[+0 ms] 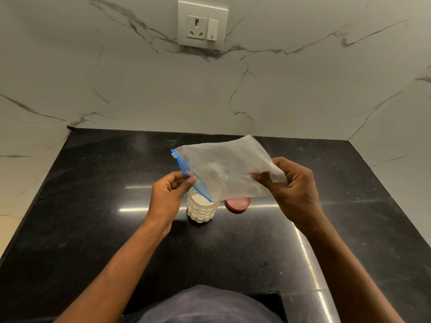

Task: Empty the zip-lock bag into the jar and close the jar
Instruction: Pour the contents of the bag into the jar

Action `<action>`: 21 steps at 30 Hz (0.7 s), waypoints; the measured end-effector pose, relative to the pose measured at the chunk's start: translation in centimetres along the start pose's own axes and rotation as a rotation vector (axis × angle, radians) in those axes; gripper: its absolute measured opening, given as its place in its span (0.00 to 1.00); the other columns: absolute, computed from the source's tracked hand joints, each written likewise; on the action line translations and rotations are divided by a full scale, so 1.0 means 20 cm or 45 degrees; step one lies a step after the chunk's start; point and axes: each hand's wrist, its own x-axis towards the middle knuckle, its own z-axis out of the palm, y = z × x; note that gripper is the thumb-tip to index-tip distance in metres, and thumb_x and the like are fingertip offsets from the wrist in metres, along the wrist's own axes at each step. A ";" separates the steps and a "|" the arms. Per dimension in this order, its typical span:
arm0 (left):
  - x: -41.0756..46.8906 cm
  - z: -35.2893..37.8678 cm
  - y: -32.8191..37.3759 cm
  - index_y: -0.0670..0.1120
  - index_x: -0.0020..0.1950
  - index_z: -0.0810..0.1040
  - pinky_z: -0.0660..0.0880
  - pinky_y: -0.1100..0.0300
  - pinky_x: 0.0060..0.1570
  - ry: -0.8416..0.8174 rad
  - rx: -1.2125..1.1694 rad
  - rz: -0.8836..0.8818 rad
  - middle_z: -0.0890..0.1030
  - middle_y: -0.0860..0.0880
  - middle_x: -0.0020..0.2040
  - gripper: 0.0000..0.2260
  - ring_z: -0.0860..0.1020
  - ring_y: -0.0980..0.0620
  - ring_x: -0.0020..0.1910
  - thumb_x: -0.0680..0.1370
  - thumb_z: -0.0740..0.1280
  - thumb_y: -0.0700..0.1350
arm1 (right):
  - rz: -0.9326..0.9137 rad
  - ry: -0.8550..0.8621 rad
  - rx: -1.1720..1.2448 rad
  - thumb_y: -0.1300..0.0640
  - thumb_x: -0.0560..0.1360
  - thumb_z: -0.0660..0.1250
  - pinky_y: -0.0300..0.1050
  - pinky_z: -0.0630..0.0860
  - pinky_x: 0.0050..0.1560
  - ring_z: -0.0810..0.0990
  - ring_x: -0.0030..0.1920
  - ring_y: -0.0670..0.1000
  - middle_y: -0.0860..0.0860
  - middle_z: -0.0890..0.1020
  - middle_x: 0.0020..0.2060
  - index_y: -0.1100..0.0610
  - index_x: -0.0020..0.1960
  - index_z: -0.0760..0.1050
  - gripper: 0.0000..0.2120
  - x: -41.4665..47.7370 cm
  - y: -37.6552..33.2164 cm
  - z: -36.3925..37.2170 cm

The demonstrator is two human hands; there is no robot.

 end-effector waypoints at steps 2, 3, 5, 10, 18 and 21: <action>0.01 0.00 -0.01 0.45 0.58 0.86 0.81 0.68 0.51 -0.007 0.005 0.005 0.90 0.50 0.54 0.08 0.87 0.54 0.55 0.79 0.74 0.39 | -0.027 0.025 0.040 0.54 0.72 0.77 0.39 0.84 0.43 0.88 0.47 0.46 0.46 0.87 0.47 0.51 0.51 0.82 0.09 -0.01 -0.02 0.00; 0.01 0.00 -0.01 0.45 0.58 0.86 0.81 0.68 0.51 -0.011 0.010 0.010 0.90 0.50 0.54 0.08 0.87 0.54 0.55 0.79 0.74 0.39 | -0.036 0.042 0.053 0.53 0.71 0.77 0.39 0.85 0.43 0.88 0.46 0.47 0.47 0.87 0.46 0.51 0.50 0.82 0.09 -0.01 -0.02 0.01; 0.01 0.00 -0.01 0.46 0.57 0.86 0.81 0.68 0.51 -0.013 0.010 0.017 0.90 0.50 0.53 0.08 0.87 0.54 0.55 0.79 0.74 0.39 | -0.030 0.041 0.030 0.52 0.72 0.75 0.37 0.83 0.41 0.87 0.43 0.45 0.46 0.86 0.44 0.51 0.48 0.81 0.07 0.00 -0.02 0.02; 0.00 0.00 -0.01 0.47 0.56 0.86 0.81 0.68 0.51 0.000 -0.007 0.011 0.90 0.50 0.53 0.07 0.88 0.54 0.55 0.79 0.75 0.39 | -0.015 -0.078 -0.016 0.58 0.79 0.72 0.34 0.81 0.44 0.86 0.45 0.43 0.41 0.87 0.44 0.51 0.52 0.83 0.04 0.00 0.01 0.01; -0.02 0.01 0.00 0.46 0.56 0.86 0.81 0.69 0.50 0.013 -0.003 -0.003 0.90 0.50 0.52 0.07 0.88 0.55 0.54 0.79 0.74 0.38 | -0.074 -0.028 0.012 0.56 0.78 0.73 0.35 0.82 0.43 0.86 0.45 0.44 0.38 0.87 0.46 0.44 0.51 0.82 0.06 0.00 -0.01 0.02; -0.02 0.01 0.01 0.45 0.56 0.86 0.81 0.69 0.50 0.016 -0.011 -0.008 0.90 0.50 0.53 0.07 0.88 0.55 0.54 0.79 0.74 0.38 | -0.096 -0.016 0.003 0.61 0.77 0.74 0.34 0.82 0.44 0.87 0.45 0.42 0.35 0.87 0.44 0.44 0.50 0.83 0.11 0.00 -0.01 0.02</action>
